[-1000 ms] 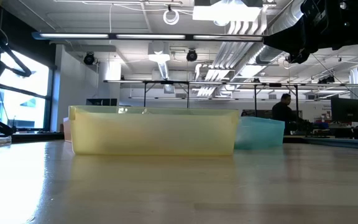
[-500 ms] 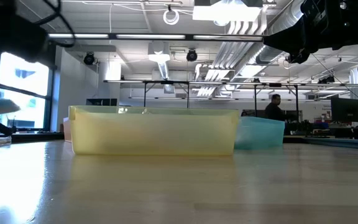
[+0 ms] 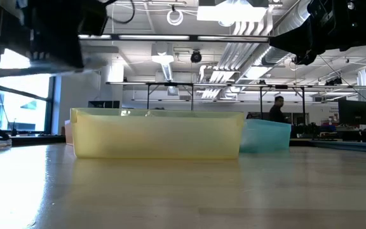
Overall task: Pick & Place Toothbrushes
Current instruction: Put the blue toothbrush into the blue bin
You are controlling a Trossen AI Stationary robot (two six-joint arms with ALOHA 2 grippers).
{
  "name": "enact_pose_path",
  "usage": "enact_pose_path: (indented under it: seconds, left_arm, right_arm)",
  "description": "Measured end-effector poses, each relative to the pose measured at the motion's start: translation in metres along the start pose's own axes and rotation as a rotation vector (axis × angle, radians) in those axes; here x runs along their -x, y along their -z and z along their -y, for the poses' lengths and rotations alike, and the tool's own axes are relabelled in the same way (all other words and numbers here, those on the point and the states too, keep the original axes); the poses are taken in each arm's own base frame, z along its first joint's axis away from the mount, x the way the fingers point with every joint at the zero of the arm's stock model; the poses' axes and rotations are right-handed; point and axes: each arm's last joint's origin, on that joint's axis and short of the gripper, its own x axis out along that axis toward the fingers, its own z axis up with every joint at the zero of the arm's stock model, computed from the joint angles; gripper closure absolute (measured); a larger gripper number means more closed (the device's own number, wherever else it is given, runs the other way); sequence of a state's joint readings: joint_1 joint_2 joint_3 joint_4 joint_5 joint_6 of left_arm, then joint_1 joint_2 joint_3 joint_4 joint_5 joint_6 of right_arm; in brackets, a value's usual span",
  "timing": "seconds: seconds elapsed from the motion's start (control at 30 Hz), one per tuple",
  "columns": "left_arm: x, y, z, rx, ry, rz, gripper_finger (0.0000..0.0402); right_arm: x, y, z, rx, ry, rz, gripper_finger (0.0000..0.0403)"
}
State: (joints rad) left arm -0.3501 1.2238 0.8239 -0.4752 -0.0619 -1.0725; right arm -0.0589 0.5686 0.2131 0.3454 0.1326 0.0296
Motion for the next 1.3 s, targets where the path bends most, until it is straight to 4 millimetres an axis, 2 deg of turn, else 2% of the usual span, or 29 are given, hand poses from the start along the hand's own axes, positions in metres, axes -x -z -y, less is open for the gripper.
enact_pose_path:
  seconds: [0.27, 0.43, 0.6, 0.77, 1.0, 1.3]
  left_arm:
    - [0.037, -0.059, 0.013, -0.23, 0.008, 0.165, 0.0401]
    - [0.057, -0.096, 0.009, -0.379, -0.056, 0.316, 0.0401]
    - [0.079, -0.13, -0.005, -0.452, -0.14, 0.428, 0.0401]
    - [0.094, -0.156, -0.029, -0.467, -0.213, 0.504, 0.0401]
    - [0.097, -0.189, -0.058, -0.481, -0.217, 0.579, 0.0401]
    - [0.073, -0.224, -0.103, -0.438, -0.187, 0.534, 0.0401]
  right_arm:
    - [0.0, 0.0, 0.0, 0.0, 0.0, 0.001, 0.0399]
    - [0.0, 0.0, 0.0, 0.0, -0.001, 0.0, 0.0399]
    - [0.0, 0.0, 0.0, 0.0, -0.001, 0.001, 0.0399]
    - [0.0, 0.0, 0.0, 0.0, 0.0, 0.001, 0.0399]
    - [0.0, 0.0, 0.0, 0.006, 0.0, 0.001, 0.0399]
    - [0.0, 0.0, 0.0, 0.007, 0.008, 0.003, 0.0399]
